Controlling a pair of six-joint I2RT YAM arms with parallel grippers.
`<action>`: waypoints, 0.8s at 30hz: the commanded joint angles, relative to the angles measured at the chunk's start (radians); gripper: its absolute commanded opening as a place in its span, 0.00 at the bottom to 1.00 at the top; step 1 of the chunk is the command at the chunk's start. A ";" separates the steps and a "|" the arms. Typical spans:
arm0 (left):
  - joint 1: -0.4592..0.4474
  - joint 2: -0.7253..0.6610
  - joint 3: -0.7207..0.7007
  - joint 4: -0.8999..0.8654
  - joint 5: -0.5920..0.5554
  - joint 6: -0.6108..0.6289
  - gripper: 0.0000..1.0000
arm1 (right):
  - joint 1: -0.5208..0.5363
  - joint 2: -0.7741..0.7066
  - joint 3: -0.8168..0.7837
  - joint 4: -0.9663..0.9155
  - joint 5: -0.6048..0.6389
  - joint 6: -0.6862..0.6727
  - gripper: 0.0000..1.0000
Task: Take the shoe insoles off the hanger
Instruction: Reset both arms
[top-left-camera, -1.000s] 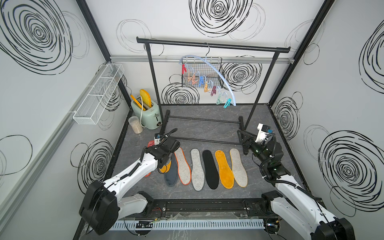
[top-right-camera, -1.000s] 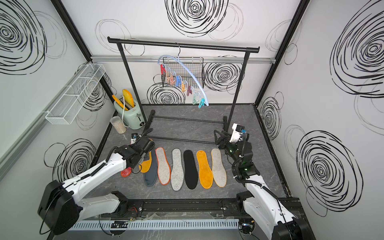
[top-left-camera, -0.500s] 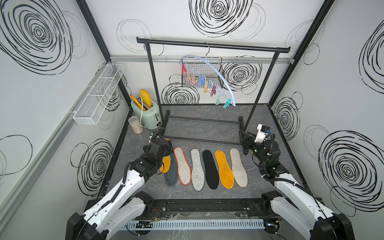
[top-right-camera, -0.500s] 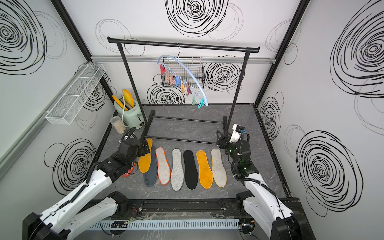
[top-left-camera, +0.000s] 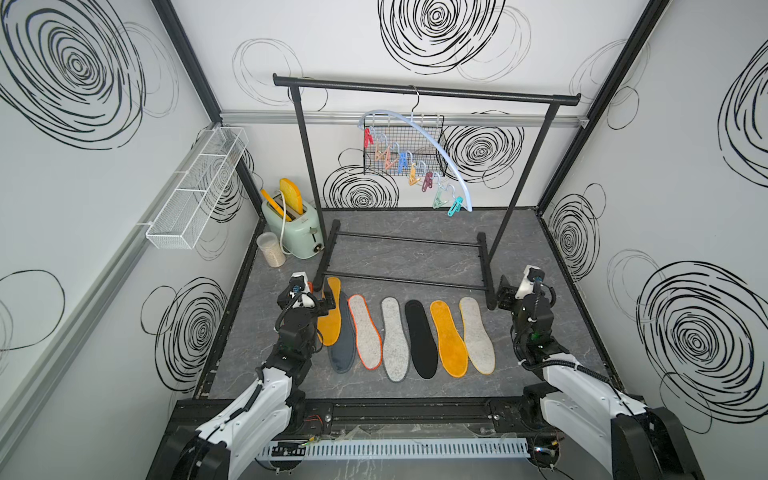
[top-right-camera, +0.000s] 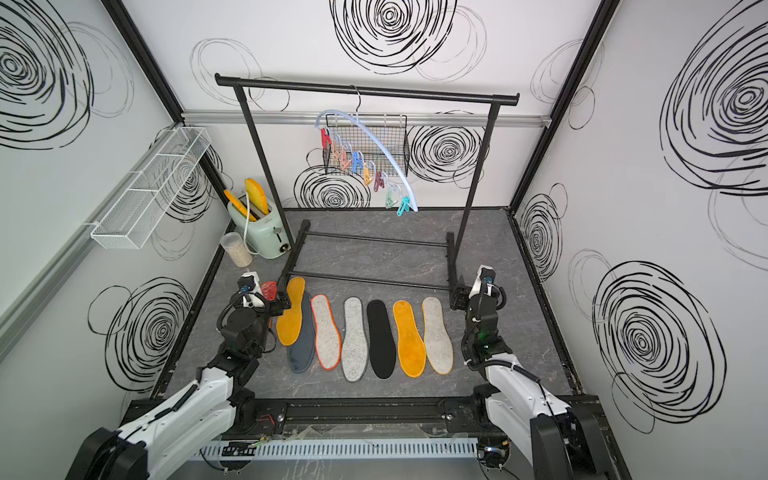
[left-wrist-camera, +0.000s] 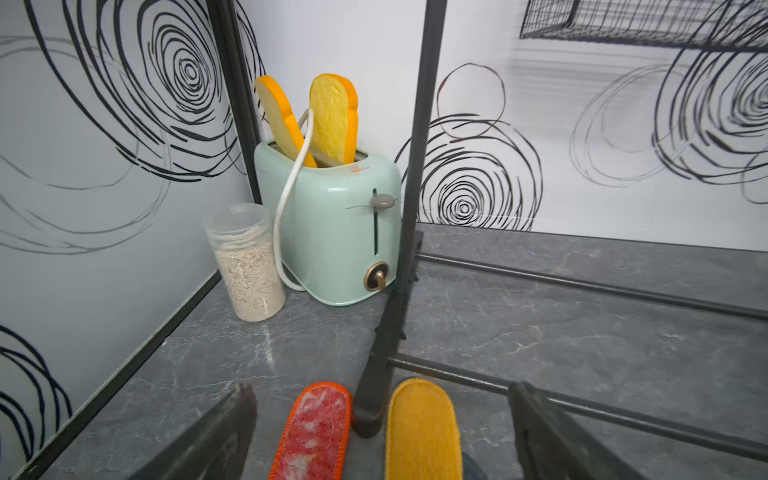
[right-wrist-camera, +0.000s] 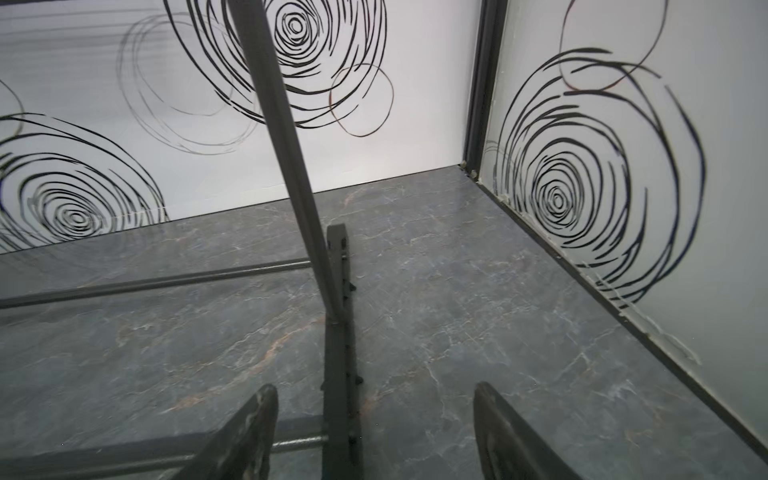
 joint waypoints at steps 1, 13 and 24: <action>0.060 0.083 -0.049 0.306 0.085 0.030 0.98 | -0.030 0.029 -0.041 0.192 0.021 -0.085 0.76; 0.188 0.404 -0.047 0.652 0.274 0.059 0.98 | -0.074 0.285 -0.153 0.683 0.018 -0.160 0.81; 0.177 0.583 -0.018 0.759 0.412 0.127 0.98 | -0.153 0.566 -0.158 0.979 -0.171 -0.176 0.99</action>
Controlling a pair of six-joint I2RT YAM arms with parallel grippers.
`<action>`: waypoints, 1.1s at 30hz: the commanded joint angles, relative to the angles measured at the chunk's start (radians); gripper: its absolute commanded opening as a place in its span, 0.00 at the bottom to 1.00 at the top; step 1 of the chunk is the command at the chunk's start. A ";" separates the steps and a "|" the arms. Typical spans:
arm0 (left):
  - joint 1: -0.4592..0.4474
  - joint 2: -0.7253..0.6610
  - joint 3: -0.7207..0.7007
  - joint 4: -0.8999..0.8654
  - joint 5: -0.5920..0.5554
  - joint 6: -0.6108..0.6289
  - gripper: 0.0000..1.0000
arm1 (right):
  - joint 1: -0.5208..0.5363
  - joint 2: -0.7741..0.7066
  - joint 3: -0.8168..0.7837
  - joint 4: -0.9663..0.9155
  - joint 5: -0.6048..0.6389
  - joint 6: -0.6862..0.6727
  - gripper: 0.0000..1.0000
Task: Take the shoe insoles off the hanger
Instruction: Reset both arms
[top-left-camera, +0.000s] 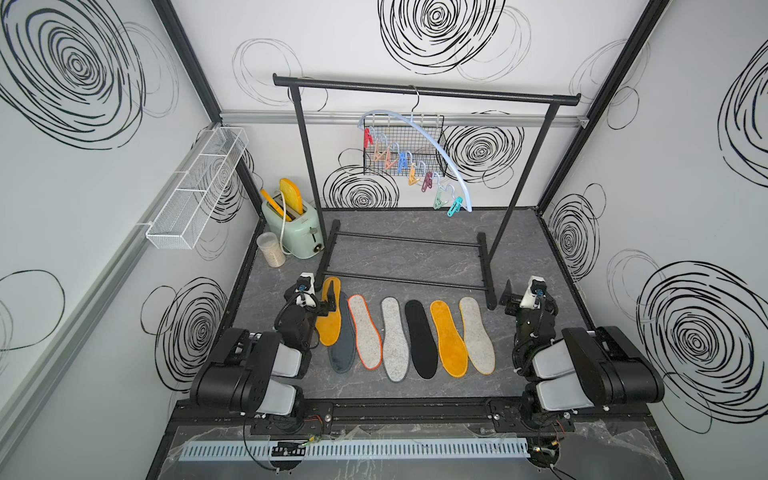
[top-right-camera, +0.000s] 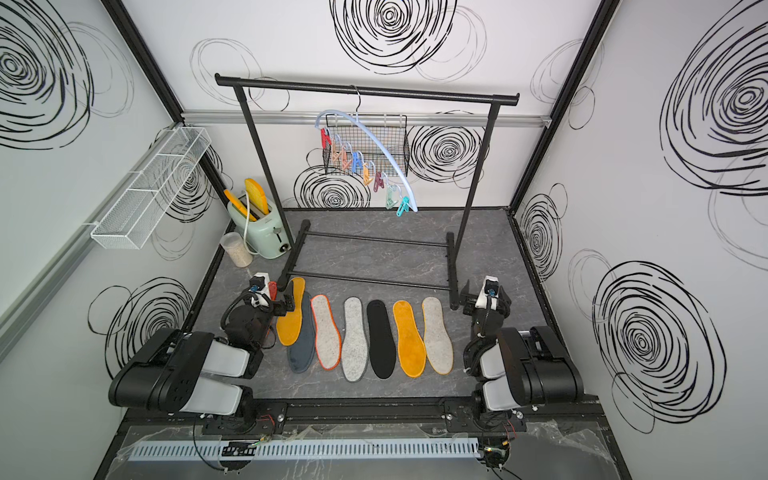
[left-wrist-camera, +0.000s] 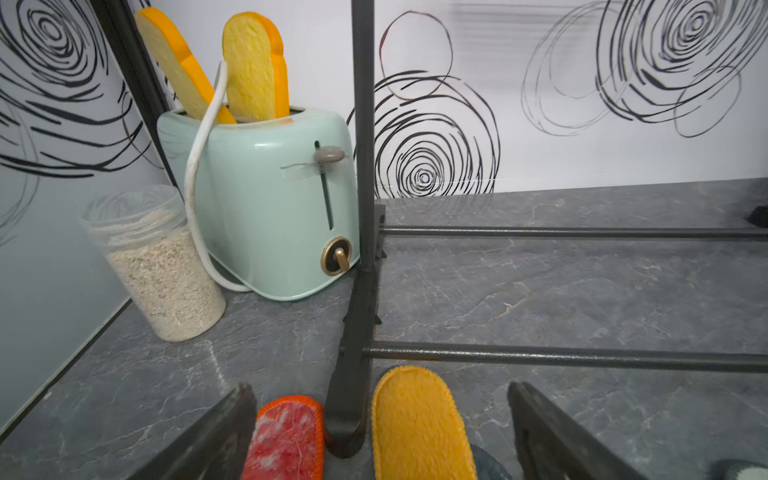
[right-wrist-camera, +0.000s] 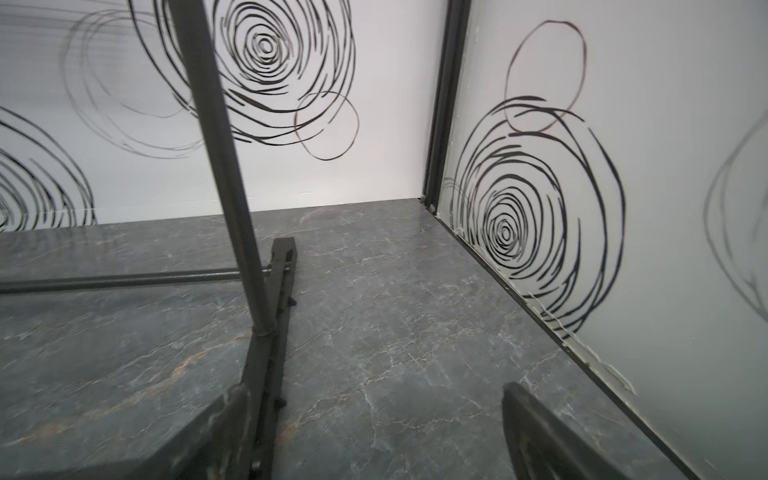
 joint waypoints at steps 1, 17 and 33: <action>0.003 -0.002 0.054 0.041 0.028 0.027 0.98 | -0.016 0.121 0.046 0.173 -0.039 -0.009 0.99; 0.020 0.004 0.140 -0.107 -0.017 -0.013 0.98 | -0.060 0.046 0.178 -0.201 -0.138 0.012 0.99; 0.029 0.017 0.161 -0.135 0.002 -0.017 0.98 | -0.060 0.050 0.175 -0.189 -0.139 0.011 0.99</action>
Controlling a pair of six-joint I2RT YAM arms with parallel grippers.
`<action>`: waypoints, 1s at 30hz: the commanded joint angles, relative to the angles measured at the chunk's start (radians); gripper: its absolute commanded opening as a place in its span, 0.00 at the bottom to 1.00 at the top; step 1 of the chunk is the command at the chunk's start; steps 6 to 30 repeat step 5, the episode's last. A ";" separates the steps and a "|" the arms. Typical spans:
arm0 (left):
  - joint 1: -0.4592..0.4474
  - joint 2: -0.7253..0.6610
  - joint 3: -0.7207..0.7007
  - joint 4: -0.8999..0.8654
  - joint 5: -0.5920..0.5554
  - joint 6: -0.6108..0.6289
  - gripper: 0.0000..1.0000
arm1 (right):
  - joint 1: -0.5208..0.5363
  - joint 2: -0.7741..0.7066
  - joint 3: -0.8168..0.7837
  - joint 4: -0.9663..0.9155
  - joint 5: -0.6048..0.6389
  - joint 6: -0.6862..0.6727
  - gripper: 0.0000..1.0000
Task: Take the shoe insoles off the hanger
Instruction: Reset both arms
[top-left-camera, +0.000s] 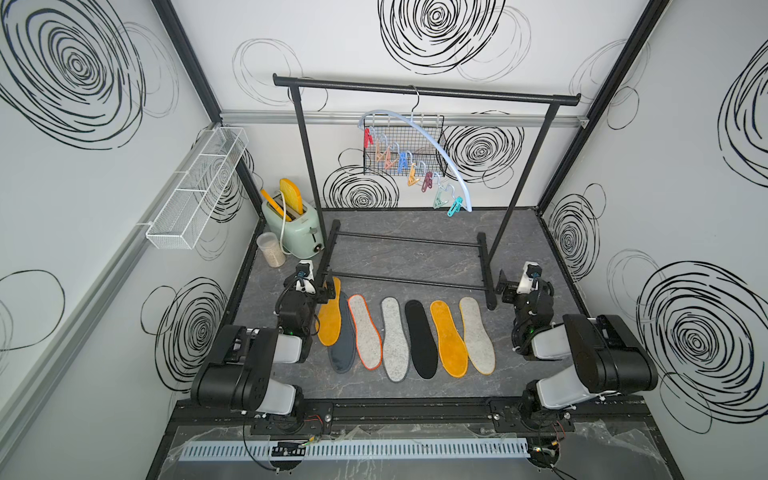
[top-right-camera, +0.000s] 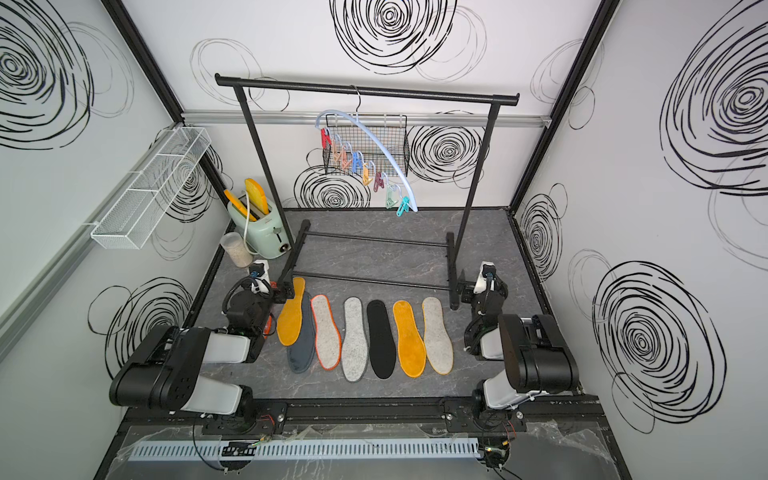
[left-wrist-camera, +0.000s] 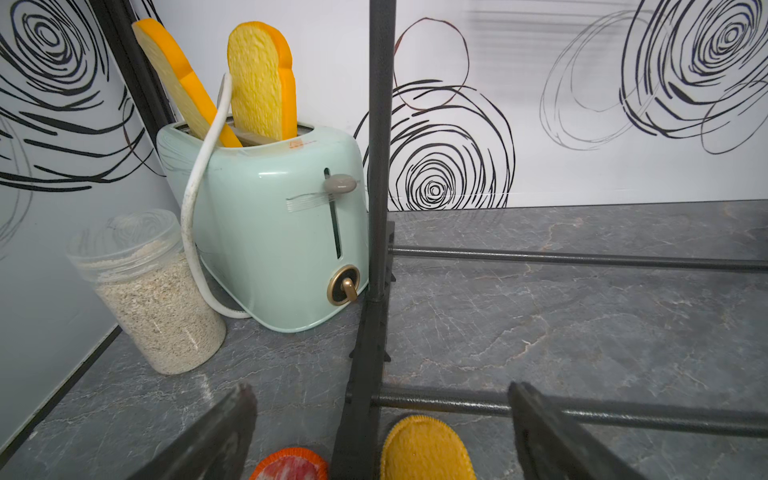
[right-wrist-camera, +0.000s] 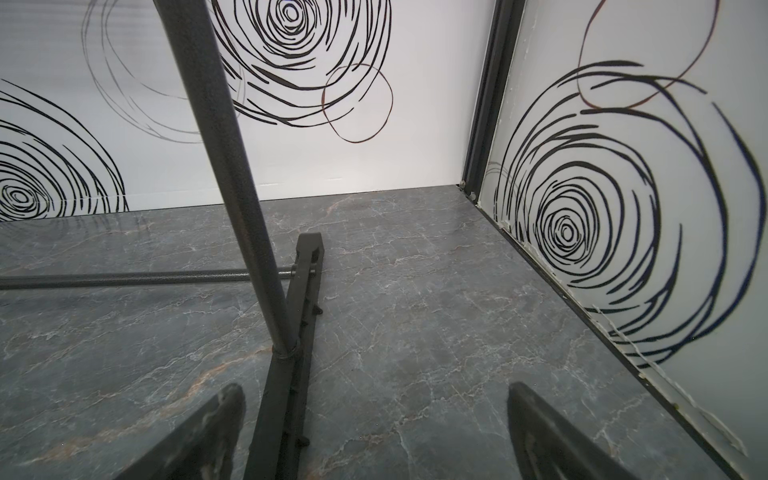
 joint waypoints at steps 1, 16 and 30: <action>0.002 0.010 0.026 0.024 0.005 0.005 0.98 | 0.000 -0.013 0.004 0.009 -0.008 -0.007 0.99; 0.006 0.001 0.010 0.043 0.014 0.001 0.98 | 0.000 -0.012 0.003 0.010 -0.008 -0.008 0.99; 0.006 0.001 0.010 0.043 0.014 0.001 0.98 | 0.000 -0.012 0.003 0.010 -0.008 -0.008 0.99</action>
